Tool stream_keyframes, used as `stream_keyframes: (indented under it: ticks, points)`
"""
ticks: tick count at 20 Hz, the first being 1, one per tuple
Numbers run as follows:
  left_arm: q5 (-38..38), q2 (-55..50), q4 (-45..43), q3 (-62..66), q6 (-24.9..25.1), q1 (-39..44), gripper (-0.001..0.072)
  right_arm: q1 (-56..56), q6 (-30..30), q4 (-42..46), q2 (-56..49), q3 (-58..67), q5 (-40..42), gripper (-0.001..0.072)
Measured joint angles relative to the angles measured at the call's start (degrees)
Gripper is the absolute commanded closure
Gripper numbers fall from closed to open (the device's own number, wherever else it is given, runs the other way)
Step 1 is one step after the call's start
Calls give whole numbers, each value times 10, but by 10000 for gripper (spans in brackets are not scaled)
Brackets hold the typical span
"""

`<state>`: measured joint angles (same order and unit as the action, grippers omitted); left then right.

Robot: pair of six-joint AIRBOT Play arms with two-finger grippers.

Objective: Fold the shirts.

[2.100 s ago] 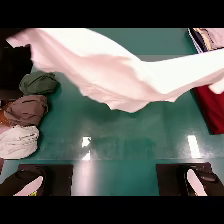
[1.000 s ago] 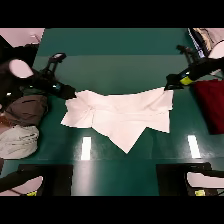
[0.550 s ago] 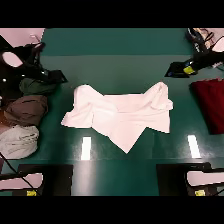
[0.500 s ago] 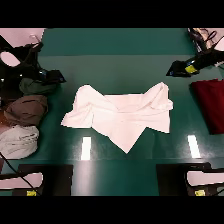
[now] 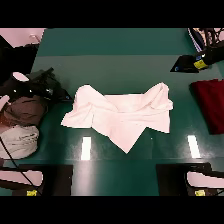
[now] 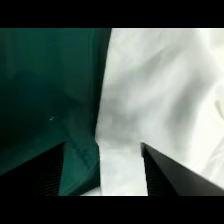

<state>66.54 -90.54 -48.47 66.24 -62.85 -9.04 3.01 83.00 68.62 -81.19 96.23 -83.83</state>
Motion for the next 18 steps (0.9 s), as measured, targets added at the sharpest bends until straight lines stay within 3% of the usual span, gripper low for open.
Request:
stream_keyframes:
  ticks: [8,9,10,12,13,18]
  points:
    - [2,-38,57,-22,26,24,172,-36,0,1,5,0,-7,264]
    - [3,-40,57,-23,27,27,359,-36,0,0,5,0,-10,264]
    - [3,-41,49,-23,27,30,488,-36,0,0,5,0,-14,264]
    - [13,-43,43,-25,27,33,491,-34,0,0,5,0,-19,264]
    - [17,-44,42,-25,27,34,661,-34,0,0,5,0,-22,264]
    - [43,-42,22,-9,24,36,681,-30,0,0,5,0,-37,264]
